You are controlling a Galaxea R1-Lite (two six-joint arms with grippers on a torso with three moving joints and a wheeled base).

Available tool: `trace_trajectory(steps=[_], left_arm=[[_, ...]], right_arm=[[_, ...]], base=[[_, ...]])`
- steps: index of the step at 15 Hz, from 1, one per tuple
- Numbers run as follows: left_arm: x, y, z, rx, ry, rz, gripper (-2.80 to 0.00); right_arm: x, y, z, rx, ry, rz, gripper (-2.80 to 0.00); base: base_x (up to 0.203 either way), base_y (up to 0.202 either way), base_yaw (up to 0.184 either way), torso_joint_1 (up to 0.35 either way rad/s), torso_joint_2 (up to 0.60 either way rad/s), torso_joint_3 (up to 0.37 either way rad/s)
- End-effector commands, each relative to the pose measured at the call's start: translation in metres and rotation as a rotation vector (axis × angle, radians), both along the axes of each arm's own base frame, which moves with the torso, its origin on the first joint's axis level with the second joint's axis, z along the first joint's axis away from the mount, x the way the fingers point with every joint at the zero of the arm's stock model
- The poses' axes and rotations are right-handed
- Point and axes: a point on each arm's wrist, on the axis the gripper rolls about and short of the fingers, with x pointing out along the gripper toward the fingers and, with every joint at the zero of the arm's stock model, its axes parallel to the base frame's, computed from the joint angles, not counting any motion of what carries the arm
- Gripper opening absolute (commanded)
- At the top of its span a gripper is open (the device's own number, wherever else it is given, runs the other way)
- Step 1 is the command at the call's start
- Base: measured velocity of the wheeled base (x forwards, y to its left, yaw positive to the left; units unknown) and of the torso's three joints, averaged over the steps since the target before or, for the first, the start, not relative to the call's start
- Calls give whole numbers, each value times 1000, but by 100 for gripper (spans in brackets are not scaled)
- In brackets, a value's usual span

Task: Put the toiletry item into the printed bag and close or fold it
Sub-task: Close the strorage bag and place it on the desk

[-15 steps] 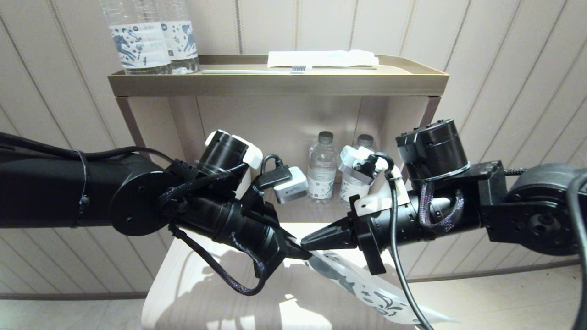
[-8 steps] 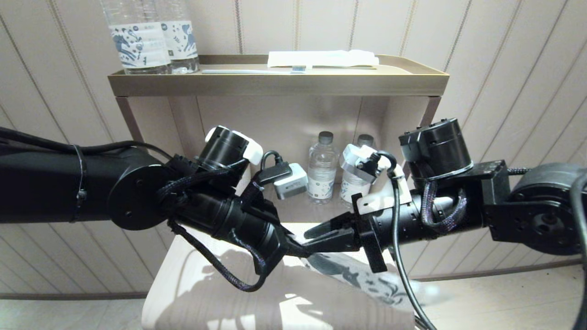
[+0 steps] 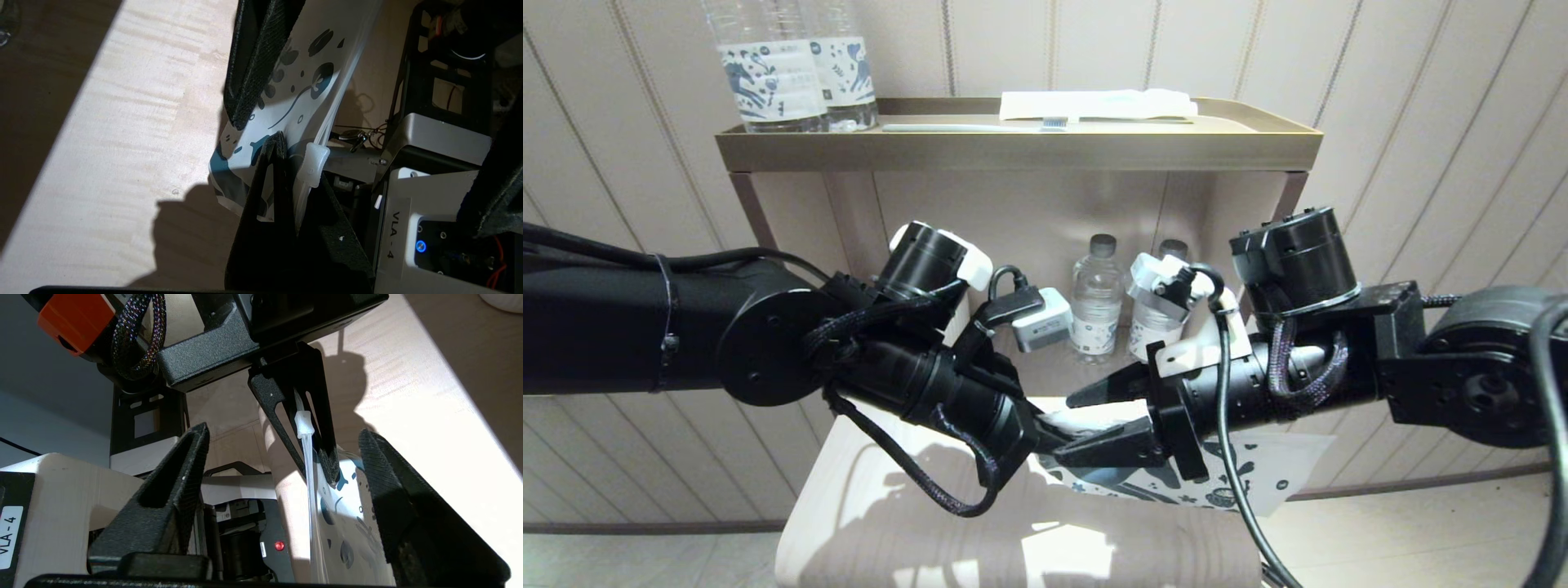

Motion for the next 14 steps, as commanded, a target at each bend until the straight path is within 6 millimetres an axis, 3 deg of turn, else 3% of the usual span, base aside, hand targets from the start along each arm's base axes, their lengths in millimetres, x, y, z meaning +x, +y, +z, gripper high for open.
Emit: trace_trajectory(steps=[1,14], left_arm=[[0,0,-1,1,3,-4,-280],[0,0,-3,3,7,-3,-280]], right_arm=[[1,1,0,3,2,5,0],[3,5,-4,6,6,12,0]], base=[[0,0,0,0,0,0],[0,0,0,0,0,0]])
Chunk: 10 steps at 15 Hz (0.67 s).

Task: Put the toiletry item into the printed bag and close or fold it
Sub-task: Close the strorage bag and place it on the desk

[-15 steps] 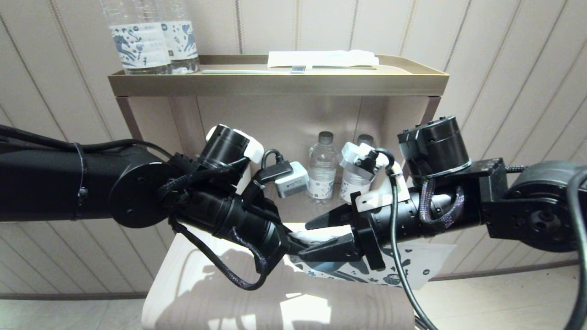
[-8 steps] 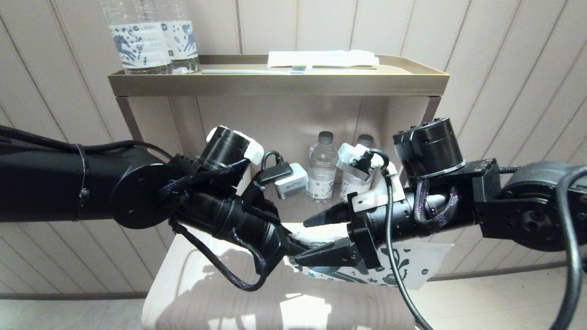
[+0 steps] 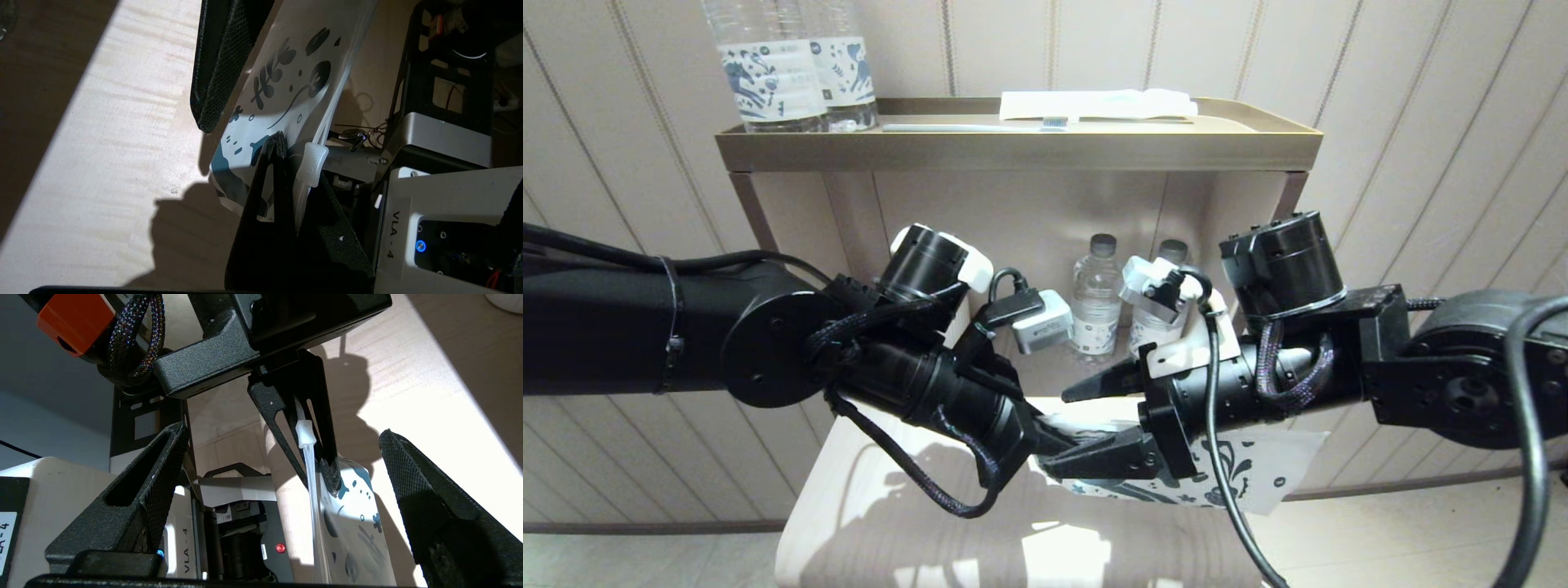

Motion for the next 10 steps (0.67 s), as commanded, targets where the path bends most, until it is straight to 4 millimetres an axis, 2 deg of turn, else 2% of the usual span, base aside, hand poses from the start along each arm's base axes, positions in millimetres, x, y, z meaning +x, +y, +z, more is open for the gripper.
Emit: trace_trajectory(steps=[1,10], left_arm=[[0,0,0,-2,-1,-4,-280],[-1,1,-2,3,6,-3,-280]], right_arm=[[-1,0,-1,1,0,9,0],[0,0,-1,3,4,2,0]], base=[[0,0,0,0,0,0],[0,0,0,0,0,0]])
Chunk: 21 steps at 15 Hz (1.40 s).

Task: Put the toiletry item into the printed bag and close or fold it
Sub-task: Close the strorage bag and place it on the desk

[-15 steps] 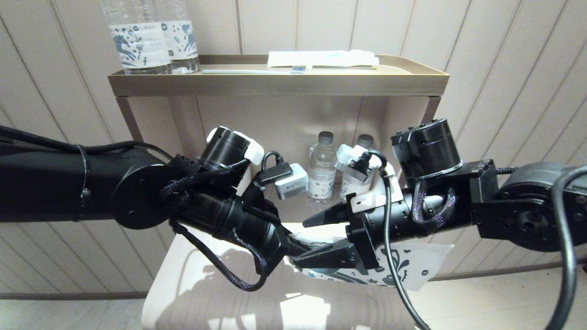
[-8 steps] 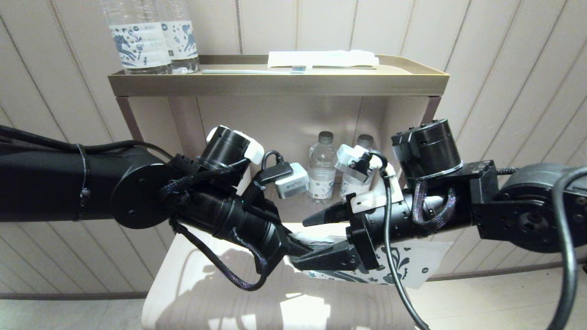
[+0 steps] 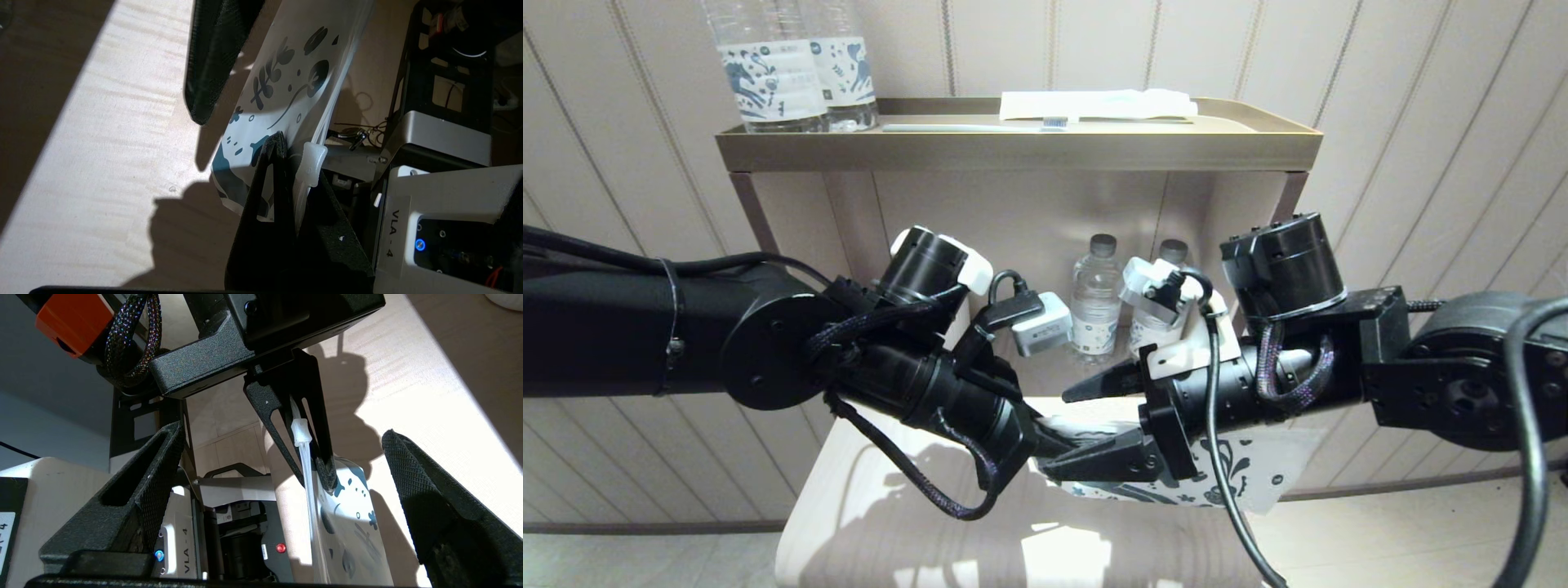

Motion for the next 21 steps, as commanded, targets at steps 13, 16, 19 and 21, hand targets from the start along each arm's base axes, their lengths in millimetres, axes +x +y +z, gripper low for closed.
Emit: trace_trajectory(steps=[13,16,19,21], left_arm=[[1,-1,1,-4,-5,-3,-280],[0,0,0,-1,1,-3,-280],[3,4,0,0,3,11,-280],[8,11,2,-2,0,37,-280]], right_arm=[[0,0,-1,1,0,10,-280],[-1,-1,-3,-5,-7,11,-280],[-2,-6,0,-2,-17,-1,-280],[-2,-7,-1,-4,-18,-8,-280]], base=[[0,0,0,0,0,0],[0,0,0,0,0,0],[0,0,0,0,0,0],[0,0,0,0,0,0]])
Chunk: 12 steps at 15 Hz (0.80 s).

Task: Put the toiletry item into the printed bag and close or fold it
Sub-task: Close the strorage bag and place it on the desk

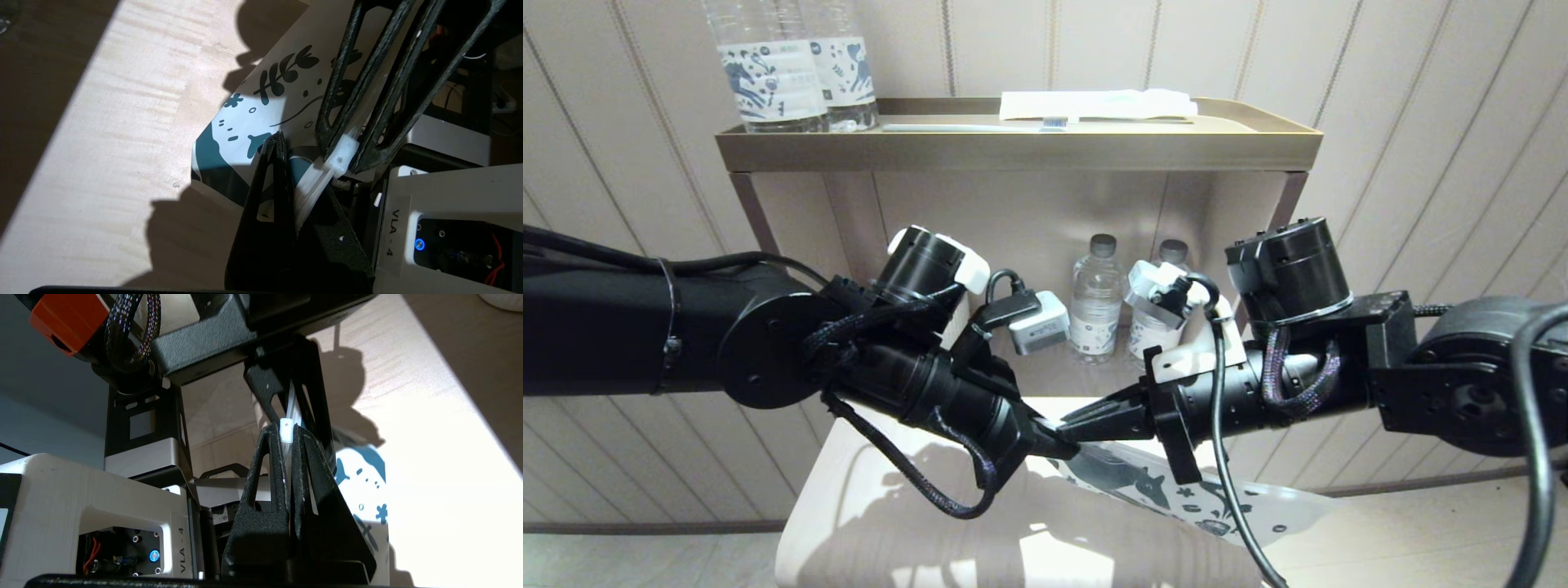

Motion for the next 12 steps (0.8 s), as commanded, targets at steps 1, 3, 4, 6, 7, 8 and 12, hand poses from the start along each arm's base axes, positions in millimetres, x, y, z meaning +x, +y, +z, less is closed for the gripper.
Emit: trace_trajectory(steps=[1,3,4,6,7,8,12], left_arm=[[4,7,2,-3,-4,20,-280],[8,13,3,-3,-6,40,-280],[10,16,3,-2,-5,51,-280],[13,22,3,-3,-6,72,-280],[17,27,3,-2,-6,91,-280],[19,34,3,-1,-7,110,-280],[34,67,9,-10,-23,219,-280]], right_arm=[[1,-3,1,3,-8,-3,-280],[1,-4,2,3,-14,-4,-280],[1,-4,1,2,-13,-6,-280],[4,-9,2,2,-23,-21,-280],[6,-13,3,1,-38,-28,-280],[5,-14,5,4,-45,-31,-280],[14,-24,8,8,-55,-74,-280]], base=[[0,0,0,0,0,0],[0,0,0,0,0,0],[0,0,0,0,0,0],[0,0,0,0,0,0],[0,0,0,0,0,0],[0,0,0,0,0,0],[0,0,0,0,0,0]])
